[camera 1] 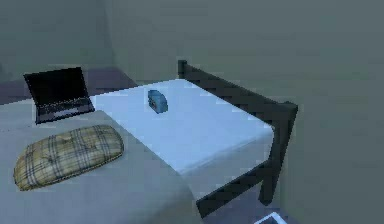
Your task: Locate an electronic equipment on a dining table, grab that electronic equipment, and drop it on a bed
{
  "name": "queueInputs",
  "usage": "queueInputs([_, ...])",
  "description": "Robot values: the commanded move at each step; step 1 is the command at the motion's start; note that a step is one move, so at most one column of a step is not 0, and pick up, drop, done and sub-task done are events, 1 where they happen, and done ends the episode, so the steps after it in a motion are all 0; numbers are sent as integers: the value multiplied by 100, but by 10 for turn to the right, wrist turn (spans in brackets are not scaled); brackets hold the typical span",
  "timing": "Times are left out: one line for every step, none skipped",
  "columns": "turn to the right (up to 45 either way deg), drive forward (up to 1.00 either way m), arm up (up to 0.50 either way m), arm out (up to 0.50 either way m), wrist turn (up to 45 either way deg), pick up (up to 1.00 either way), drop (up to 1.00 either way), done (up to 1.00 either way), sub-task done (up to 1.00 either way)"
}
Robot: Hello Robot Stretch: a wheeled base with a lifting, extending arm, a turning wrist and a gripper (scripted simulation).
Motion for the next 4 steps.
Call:
queueInputs([-300,0,0,0,0,0,0,0,0])
queueInputs([0,30,0,0,0,0,0,0,0])
queueInputs([-450,0,0,0,0,0,0,0,0])
queueInputs([-450,0,0,0,0,0,0,0,0])
